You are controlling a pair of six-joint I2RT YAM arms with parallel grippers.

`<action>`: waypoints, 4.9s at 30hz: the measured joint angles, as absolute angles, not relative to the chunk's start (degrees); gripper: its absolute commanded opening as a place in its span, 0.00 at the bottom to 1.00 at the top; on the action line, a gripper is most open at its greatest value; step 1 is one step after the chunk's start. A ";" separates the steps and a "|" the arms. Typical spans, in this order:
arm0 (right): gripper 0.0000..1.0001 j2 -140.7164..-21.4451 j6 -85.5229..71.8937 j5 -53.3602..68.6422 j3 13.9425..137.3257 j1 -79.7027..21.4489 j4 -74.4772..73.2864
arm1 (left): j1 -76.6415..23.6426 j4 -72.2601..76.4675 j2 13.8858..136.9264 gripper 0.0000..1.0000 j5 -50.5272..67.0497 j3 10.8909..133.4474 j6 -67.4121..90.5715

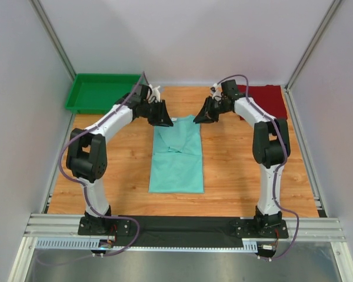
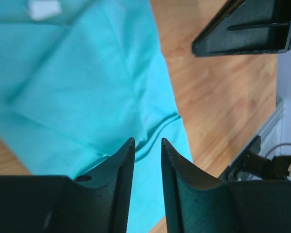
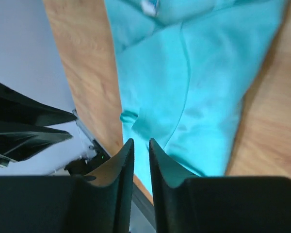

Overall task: Fold and stack the t-shirts
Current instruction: Fold the tshirt

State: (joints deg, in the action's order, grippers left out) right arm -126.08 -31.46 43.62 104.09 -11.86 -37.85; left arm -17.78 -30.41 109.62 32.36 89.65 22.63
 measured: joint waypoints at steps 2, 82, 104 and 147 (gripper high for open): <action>0.09 -123.46 -31.70 45.54 98.74 -13.96 -35.62 | -20.23 -25.89 108.42 0.30 34.61 84.58 24.80; 0.52 -78.19 -43.53 36.86 29.69 -14.55 -23.44 | -31.24 -28.23 52.34 0.59 17.28 19.81 78.19; 0.52 -83.29 -39.11 37.04 31.70 -18.33 -22.13 | -35.29 -25.58 56.60 0.55 16.21 17.52 91.42; 0.26 -90.80 -38.50 40.32 34.44 -22.44 -18.35 | -35.97 -17.15 55.99 0.32 13.85 13.74 96.03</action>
